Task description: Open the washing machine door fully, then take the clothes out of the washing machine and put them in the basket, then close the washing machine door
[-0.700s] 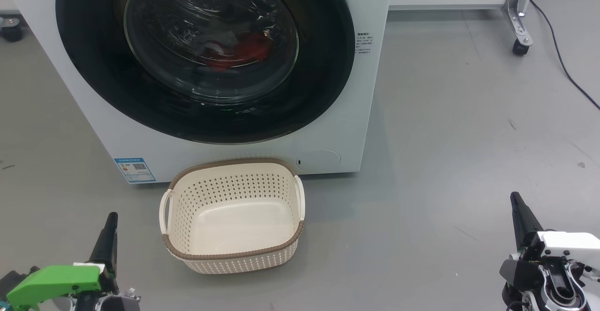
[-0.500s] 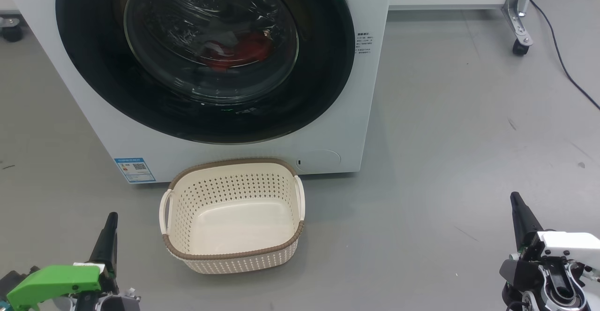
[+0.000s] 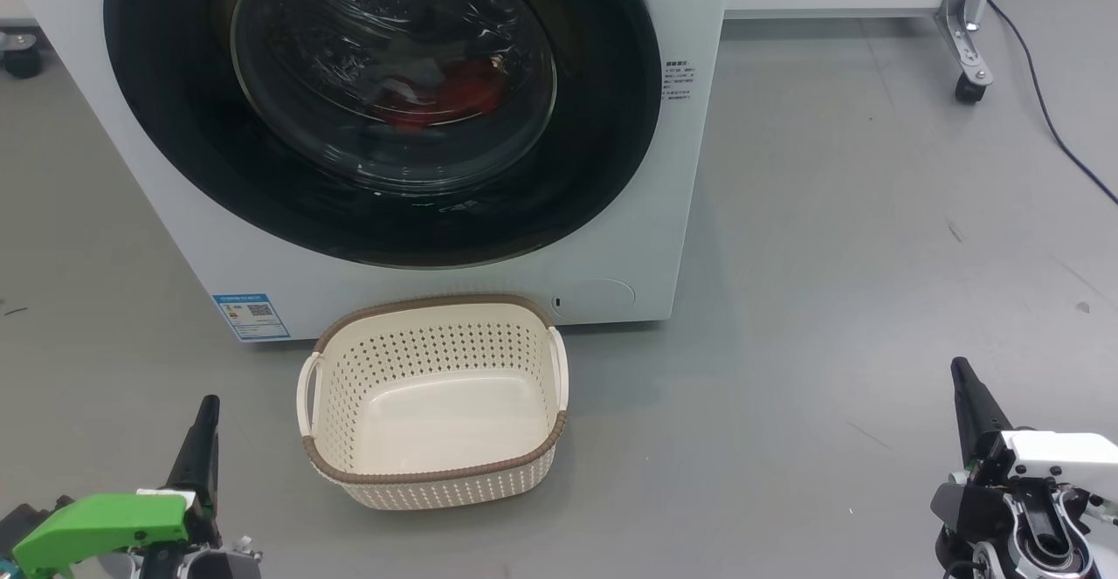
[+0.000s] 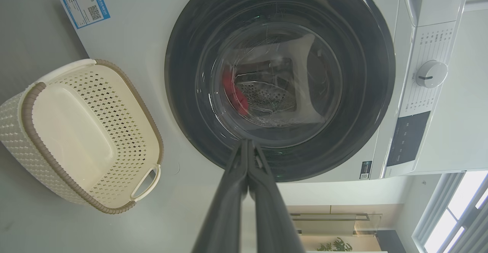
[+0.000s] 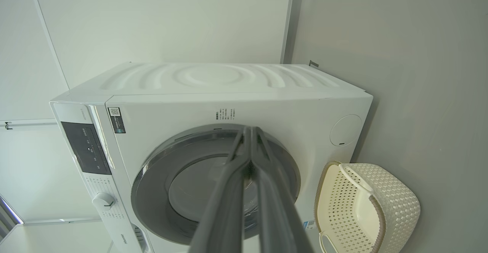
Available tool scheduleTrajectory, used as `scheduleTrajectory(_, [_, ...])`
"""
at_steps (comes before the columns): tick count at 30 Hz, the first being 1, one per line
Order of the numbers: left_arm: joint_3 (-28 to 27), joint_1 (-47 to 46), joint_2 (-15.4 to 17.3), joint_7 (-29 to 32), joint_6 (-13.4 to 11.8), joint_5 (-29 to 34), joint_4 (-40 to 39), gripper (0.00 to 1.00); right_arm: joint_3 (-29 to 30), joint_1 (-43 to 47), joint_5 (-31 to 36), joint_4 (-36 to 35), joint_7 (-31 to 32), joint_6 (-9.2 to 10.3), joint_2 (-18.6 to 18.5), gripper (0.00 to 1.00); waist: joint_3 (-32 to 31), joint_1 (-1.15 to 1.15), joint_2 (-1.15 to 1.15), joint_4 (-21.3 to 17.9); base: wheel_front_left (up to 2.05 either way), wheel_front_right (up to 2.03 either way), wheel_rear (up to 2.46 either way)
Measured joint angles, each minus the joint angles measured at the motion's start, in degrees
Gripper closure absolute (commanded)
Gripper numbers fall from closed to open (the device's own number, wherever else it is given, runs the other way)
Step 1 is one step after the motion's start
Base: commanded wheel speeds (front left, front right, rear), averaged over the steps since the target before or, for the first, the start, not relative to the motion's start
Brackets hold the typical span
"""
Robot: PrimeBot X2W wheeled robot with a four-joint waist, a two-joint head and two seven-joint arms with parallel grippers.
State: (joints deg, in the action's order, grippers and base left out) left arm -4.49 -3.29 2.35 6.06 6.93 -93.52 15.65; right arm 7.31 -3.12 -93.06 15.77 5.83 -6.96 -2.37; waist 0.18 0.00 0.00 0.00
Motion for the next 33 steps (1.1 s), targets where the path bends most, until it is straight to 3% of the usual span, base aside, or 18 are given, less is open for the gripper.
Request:
scheduleTrajectory(22, [-0.01, 0.0, -0.01, 0.0, 0.0, 0.0, 0.0, 1.0, 0.01, 0.0, 0.01, 0.0, 0.0, -0.01, 0.01, 1.0, 0.0, 0.0, 0.0, 0.0, 0.0, 0.0, 0.0])
scheduleTrajectory(23, [0.03, 0.07, -0.03, -0.01, -0.03, -0.07, 0.24, 0.0, -0.01, 0.11, 0.0, 0.23, -0.01, 0.02, 0.07, 0.0, 0.0, 0.0, 0.0, 0.0, 0.0, 0.0, 0.0])
scheduleTrajectory(33, [0.78, 2.37, -1.26, -0.37, -0.09, -0.19, 2.45, 0.0, -0.16, 2.55, 0.0, 2.68, -0.11, 0.04, 1.49, 0.0, 0.0, 0.0, 0.0, -0.03, 0.0, 0.0, 0.0])
